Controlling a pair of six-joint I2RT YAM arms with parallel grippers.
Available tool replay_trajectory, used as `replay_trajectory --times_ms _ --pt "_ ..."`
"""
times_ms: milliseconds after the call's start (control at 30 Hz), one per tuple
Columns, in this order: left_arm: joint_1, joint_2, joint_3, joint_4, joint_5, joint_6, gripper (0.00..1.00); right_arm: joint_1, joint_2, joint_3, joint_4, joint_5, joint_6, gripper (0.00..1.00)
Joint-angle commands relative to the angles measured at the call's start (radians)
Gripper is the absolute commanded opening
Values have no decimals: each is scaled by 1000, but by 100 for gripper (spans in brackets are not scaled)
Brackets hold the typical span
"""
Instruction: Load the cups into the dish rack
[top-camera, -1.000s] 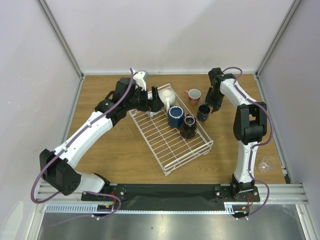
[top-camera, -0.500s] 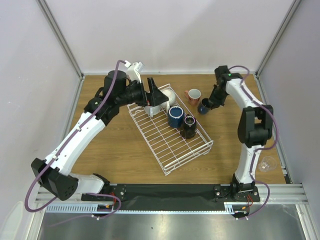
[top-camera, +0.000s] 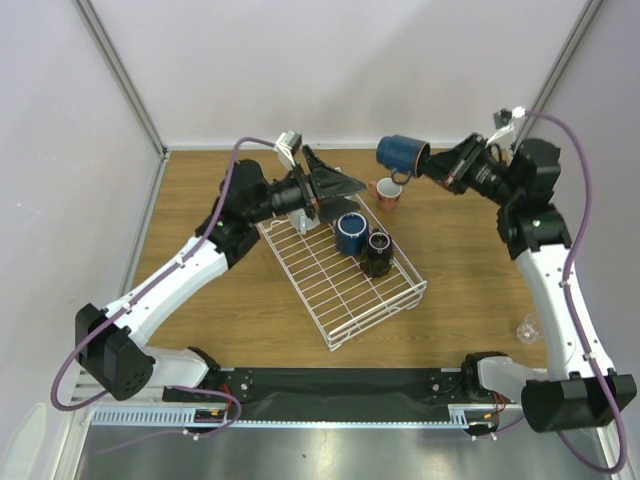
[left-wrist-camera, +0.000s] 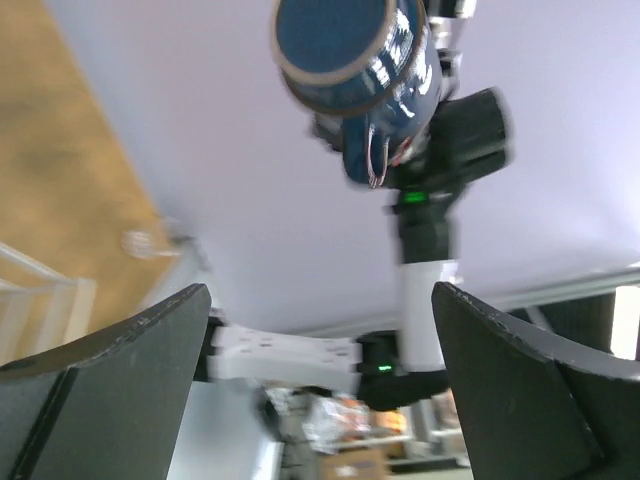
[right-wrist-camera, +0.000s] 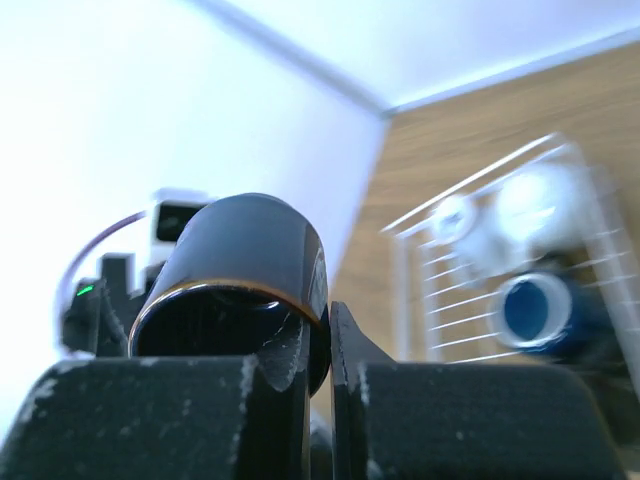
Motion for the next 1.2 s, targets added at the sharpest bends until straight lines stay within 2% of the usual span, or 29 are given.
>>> replay_trajectory --times_ms 0,133,200,433,833,933,1033,1067,1100,1167 --pt "-95 -58 -37 219 -45 -223 98 39 -51 -164 406 -181 279 0" --pt "-180 -101 -74 221 -148 -217 99 92 -127 -290 616 -161 425 0" --pt "-206 -120 -74 191 -173 -194 98 115 -153 -327 641 -148 468 0" --pt "-247 -147 -83 128 -268 -174 92 208 -239 -348 574 -87 437 0" --pt "-287 -83 -39 172 -279 -211 71 265 -241 -325 508 -66 378 0" --pt "-287 -68 -37 201 -277 -220 57 280 -221 -313 499 -63 359 0" --pt "-287 -48 -37 223 -262 -223 37 290 -200 -306 494 -69 347 0" --pt "-286 -48 -40 236 -260 -223 16 291 -192 -302 494 -76 344 0" --pt "-281 -45 -46 247 -262 -217 4 294 -183 -292 482 -79 330 0" --pt "-272 -49 -49 202 -263 -199 0 294 -158 -270 448 -81 303 3"
